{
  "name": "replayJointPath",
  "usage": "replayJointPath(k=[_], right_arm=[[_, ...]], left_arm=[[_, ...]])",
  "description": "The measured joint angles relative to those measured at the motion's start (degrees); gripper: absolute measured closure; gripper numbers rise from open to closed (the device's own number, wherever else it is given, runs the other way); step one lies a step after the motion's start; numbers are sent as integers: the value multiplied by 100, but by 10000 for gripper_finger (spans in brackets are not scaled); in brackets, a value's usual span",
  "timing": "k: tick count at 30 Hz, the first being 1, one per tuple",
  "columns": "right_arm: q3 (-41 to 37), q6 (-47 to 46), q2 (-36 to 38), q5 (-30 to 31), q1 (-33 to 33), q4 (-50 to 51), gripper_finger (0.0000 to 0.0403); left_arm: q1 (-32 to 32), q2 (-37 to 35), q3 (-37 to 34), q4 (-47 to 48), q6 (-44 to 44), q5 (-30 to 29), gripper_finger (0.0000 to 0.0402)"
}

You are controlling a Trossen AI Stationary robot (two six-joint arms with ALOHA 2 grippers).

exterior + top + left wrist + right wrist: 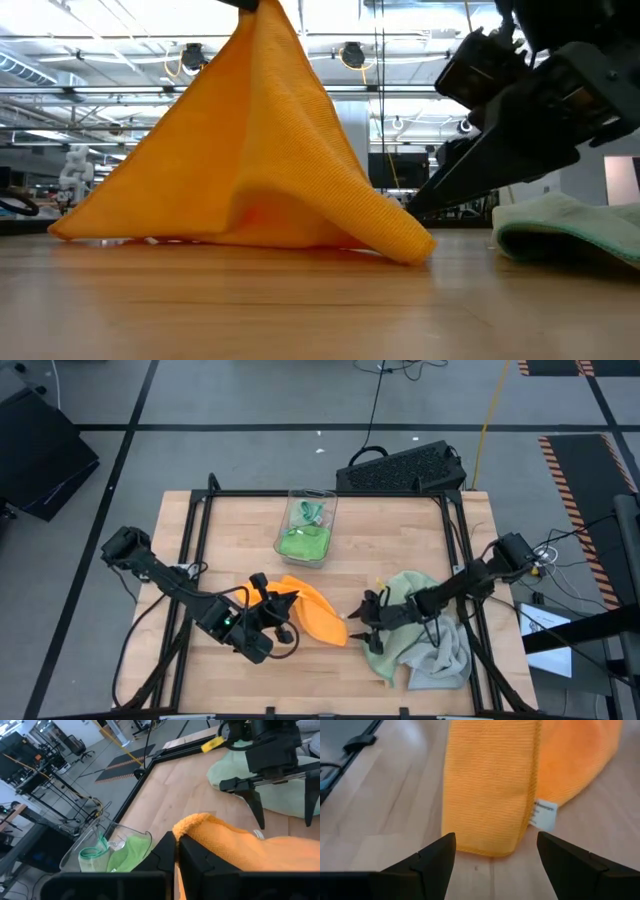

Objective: Fold microfiber towels
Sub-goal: Fold the yellow towel

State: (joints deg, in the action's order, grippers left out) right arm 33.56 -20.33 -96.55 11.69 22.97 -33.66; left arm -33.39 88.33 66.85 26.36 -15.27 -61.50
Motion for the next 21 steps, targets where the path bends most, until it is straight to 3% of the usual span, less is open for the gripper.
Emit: replayJointPath(k=[9,13,17,21], right_arm=[[-9,-20,-868,-910,-446,-996,143],[0,4,-1020,-910,-570,-1279,146],[-2,166,-1029,-1478,-715,-1472,151],[-2,208,-1027,-1921,-752,-1534,194]], left_arm=[[0,0,0,-26,59,22,386],[0,0,0,-29,61,202,396],[0,0,0,-33,59,204,389],[0,0,0,-74,125,201,388]])
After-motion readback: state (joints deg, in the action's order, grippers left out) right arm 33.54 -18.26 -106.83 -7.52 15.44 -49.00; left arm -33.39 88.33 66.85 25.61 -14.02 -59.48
